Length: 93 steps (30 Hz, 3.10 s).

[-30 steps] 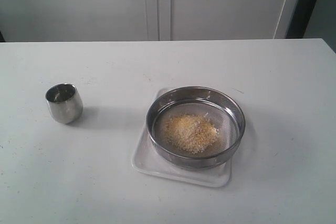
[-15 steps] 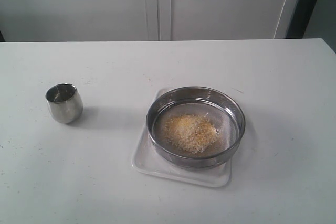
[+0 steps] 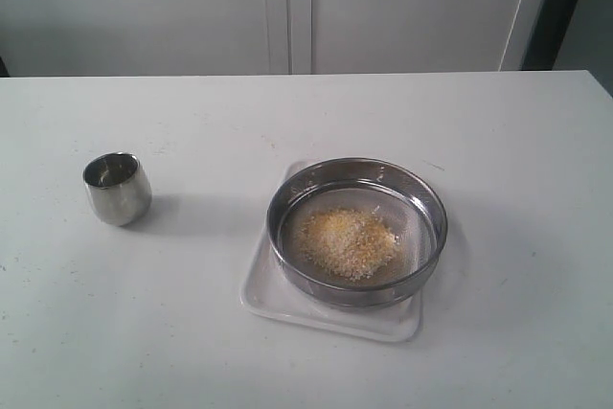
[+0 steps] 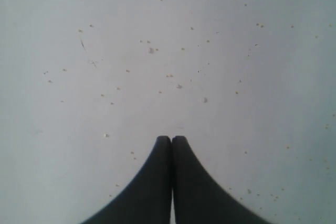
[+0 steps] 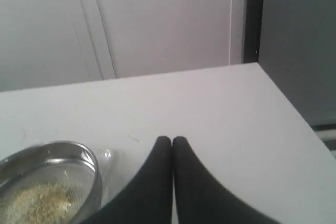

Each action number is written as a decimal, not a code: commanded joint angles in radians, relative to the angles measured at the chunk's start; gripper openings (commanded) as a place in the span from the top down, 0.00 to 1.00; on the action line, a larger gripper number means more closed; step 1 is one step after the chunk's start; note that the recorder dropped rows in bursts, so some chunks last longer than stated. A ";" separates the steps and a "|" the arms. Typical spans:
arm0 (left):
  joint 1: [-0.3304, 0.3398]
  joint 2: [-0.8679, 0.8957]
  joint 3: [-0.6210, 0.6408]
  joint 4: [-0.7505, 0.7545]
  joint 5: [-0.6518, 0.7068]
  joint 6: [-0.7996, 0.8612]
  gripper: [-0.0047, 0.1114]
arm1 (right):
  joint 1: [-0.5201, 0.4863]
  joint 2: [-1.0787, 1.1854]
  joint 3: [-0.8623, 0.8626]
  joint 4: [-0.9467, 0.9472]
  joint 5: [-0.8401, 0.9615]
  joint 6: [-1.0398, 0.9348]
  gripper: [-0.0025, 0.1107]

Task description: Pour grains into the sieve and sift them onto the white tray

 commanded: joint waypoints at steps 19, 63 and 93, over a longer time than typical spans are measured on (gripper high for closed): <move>0.003 -0.006 -0.006 -0.011 0.014 -0.003 0.96 | 0.021 0.695 -0.376 0.476 0.332 -0.459 0.98; 0.003 -0.006 -0.006 -0.011 0.014 -0.003 0.96 | 0.358 1.354 -0.738 -0.050 0.295 0.197 0.89; 0.003 -0.006 -0.006 -0.011 0.014 -0.003 0.96 | 0.358 1.537 -0.736 -0.079 0.264 0.379 0.75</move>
